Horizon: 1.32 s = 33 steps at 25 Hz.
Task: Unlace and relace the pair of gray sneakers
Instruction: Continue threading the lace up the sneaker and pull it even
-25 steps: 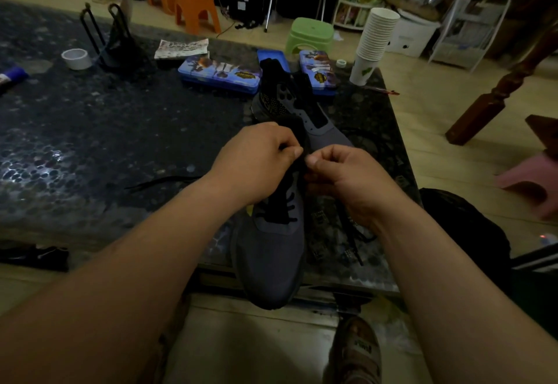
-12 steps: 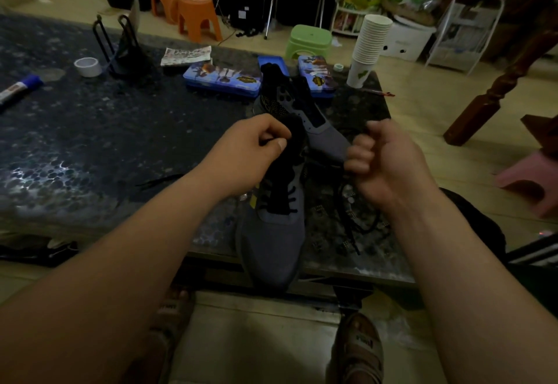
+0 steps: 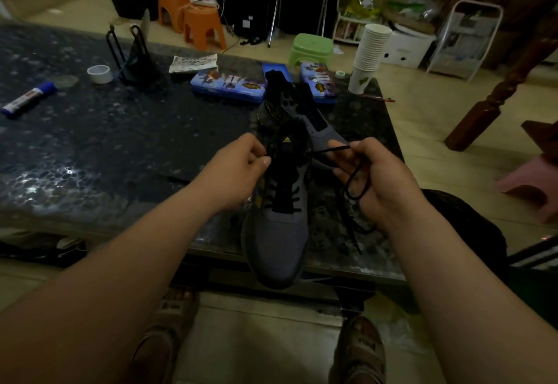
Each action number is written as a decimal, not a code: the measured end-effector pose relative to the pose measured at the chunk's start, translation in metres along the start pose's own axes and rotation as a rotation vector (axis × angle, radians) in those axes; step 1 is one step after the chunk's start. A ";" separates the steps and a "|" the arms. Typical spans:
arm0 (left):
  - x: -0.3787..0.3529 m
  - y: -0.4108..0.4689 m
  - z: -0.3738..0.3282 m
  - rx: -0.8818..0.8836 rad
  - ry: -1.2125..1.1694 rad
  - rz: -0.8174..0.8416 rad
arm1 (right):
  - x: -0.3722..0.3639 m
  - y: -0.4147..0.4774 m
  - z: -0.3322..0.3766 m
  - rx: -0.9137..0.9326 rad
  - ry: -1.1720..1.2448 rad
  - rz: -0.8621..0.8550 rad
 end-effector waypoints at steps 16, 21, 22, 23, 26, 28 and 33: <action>0.023 0.001 0.001 -0.021 0.066 -0.230 | 0.004 0.019 0.002 0.010 0.323 -0.198; 0.017 0.004 0.007 0.000 0.086 -0.210 | 0.004 0.016 -0.007 -0.068 -0.007 -0.136; 0.014 0.003 0.008 0.001 0.088 -0.183 | 0.005 0.013 -0.016 -0.110 -0.213 -0.106; 0.009 0.001 0.010 0.006 0.091 -0.136 | 0.006 0.010 -0.022 -0.134 -0.394 -0.072; 0.003 -0.008 0.012 -0.011 0.181 -0.089 | 0.002 0.000 -0.018 -0.074 -0.866 0.011; 0.005 -0.016 0.014 -0.029 0.181 -0.113 | -0.004 -0.008 -0.014 -0.024 -1.179 0.060; -0.034 -0.040 0.026 0.061 0.123 0.225 | -0.022 -0.035 -0.065 -0.256 -1.017 0.400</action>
Point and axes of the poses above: each hand's wrist, its own y-axis towards the middle knuckle, its own x-axis out of the back of the hand, z = x × y, the point moved 8 cm from there along y, towards the middle knuckle, and after that the axes turned 7 degrees about y, right-handed, at the moved point
